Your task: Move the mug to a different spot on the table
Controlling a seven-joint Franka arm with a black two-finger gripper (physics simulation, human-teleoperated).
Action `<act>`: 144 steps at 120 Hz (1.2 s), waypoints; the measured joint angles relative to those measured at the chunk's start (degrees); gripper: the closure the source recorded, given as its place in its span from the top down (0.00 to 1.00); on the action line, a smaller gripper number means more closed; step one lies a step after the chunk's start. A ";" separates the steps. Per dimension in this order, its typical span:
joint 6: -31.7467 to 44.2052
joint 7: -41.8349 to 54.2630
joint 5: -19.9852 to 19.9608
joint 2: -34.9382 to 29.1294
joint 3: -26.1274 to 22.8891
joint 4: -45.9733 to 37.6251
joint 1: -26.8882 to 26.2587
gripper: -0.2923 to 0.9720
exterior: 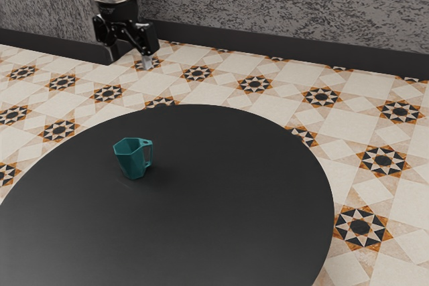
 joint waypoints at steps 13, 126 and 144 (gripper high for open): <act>0.23 -0.11 -0.03 0.06 -0.02 0.07 -0.31 0.77; 0.97 11.49 5.01 15.14 -0.83 0.37 -0.45 0.77; 3.42 16.82 7.77 18.02 -0.79 0.24 -0.44 0.77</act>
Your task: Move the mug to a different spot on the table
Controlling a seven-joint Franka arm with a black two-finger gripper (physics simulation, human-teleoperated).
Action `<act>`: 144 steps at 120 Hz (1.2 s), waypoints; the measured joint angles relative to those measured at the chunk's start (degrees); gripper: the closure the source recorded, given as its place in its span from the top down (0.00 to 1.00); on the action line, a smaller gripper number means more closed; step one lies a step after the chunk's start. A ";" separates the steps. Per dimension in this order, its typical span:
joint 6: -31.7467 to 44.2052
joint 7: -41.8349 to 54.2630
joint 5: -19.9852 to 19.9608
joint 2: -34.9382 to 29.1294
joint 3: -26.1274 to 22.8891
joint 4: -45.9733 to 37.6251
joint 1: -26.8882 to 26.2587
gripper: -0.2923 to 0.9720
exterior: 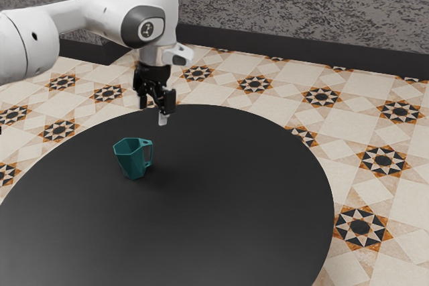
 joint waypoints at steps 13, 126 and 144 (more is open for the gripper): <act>1.09 3.44 1.03 2.13 0.03 -0.36 -0.01 0.77; 20.05 12.98 8.94 13.33 2.90 -3.58 4.47 0.77; 20.67 14.25 9.05 14.12 2.88 -3.57 4.53 0.76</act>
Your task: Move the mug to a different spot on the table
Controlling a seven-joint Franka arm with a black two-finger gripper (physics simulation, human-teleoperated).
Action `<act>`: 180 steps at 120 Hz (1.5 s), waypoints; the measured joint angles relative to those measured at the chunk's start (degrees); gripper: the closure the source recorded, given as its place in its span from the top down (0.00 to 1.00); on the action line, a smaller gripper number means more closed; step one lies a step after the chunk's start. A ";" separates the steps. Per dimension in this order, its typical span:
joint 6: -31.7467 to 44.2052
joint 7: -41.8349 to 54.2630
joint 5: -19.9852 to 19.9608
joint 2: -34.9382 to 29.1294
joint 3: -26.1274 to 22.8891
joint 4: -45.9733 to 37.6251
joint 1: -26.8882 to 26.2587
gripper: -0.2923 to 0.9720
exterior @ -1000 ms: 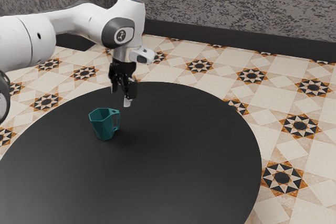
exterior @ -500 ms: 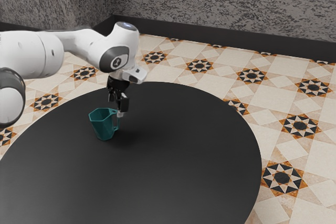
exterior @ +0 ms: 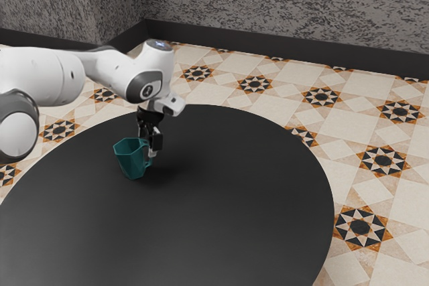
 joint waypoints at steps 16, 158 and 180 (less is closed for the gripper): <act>0.61 2.50 -0.17 0.41 -0.06 0.00 0.00 0.76; 0.92 7.76 -1.79 0.49 -0.06 -0.44 0.91 0.65; 0.78 4.75 -1.87 0.56 -0.04 -0.45 0.92 0.56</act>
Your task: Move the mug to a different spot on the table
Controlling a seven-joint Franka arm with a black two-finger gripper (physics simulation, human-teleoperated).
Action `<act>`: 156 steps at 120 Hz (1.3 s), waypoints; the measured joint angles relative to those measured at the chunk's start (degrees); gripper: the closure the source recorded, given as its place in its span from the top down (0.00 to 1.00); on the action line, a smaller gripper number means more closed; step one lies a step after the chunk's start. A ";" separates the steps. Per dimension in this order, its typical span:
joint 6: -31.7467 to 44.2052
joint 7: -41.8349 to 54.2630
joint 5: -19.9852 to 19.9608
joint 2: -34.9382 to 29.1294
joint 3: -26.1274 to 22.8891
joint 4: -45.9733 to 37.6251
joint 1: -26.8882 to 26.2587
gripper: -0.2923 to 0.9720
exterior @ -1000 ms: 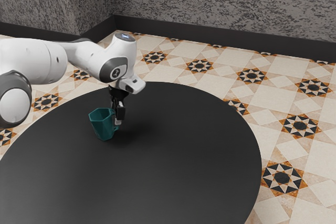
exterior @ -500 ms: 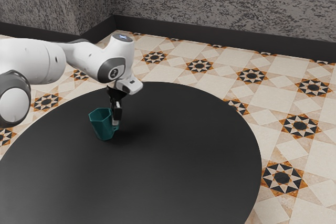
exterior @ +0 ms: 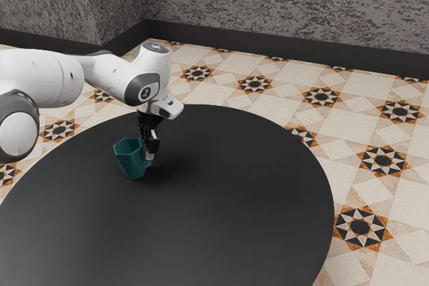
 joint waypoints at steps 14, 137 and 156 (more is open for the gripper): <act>-0.05 -1.40 0.07 0.01 0.03 0.00 0.00 0.52; -4.22 -4.64 4.27 -1.15 -0.47 0.78 -0.72 0.22; -8.25 -5.23 4.70 -3.35 -1.29 0.49 -2.15 0.21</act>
